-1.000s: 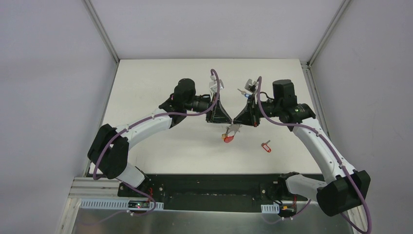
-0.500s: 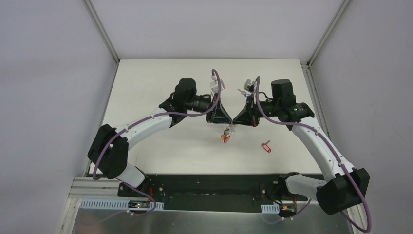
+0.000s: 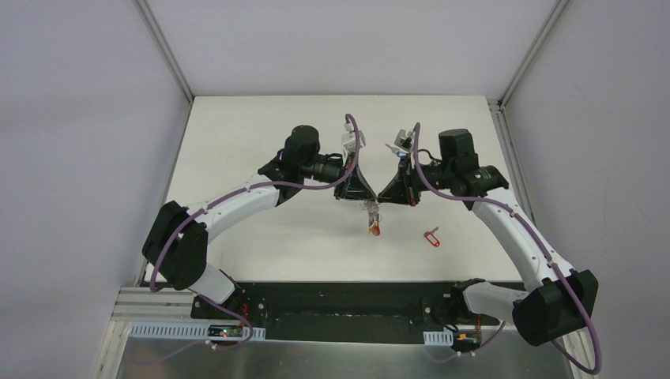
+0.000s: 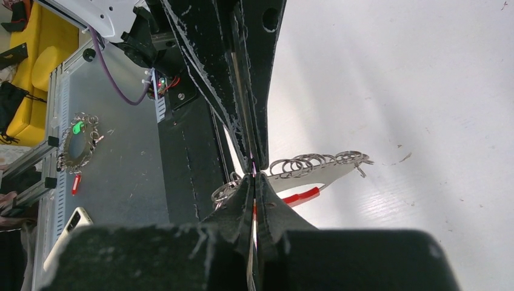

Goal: Put the keys on the keyring
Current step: Adjust the keyring.

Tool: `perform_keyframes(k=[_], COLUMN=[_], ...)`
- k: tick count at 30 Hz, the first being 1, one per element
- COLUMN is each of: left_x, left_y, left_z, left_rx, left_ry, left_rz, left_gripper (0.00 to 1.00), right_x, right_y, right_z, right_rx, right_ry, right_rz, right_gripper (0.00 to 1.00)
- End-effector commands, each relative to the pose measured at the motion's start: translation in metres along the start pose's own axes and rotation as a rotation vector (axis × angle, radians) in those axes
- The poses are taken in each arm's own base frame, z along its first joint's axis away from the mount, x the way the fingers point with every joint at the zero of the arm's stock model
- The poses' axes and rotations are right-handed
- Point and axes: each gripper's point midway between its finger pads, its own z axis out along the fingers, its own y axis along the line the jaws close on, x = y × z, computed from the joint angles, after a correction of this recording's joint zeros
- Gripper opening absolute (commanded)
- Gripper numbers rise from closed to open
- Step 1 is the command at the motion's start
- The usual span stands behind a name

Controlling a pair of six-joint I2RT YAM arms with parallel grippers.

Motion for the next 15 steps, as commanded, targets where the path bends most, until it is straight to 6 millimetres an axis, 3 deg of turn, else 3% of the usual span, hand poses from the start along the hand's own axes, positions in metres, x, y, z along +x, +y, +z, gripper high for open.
perform_keyframes(k=[1,9,11,15], left_x=[-0.011,0.008,0.006,-0.003], left_y=[-0.021,-0.014,-0.011,0.002], left_z=[0.001,-0.031,-0.039,-0.054], left_rx=[0.064,-0.106,-0.172,-0.350], left_ry=[0.008,0.169,0.188,0.199], left_rz=[0.103,0.304,0.311,0.282], left_gripper=[0.00,0.00,0.00,0.00], right_x=[-0.024,-0.029,-0.030,-0.031], right_y=[0.012,0.008,0.004,-0.003], right_z=[-0.005,-0.025,-0.030,-0.035], right_rx=[-0.030,0.031,0.051,0.085], right_ry=[-0.063,-0.149,-0.160,-0.176], right_rz=[-0.078,-0.101,-0.096,-0.082], right_gripper=[0.00,0.51,0.57,0.58])
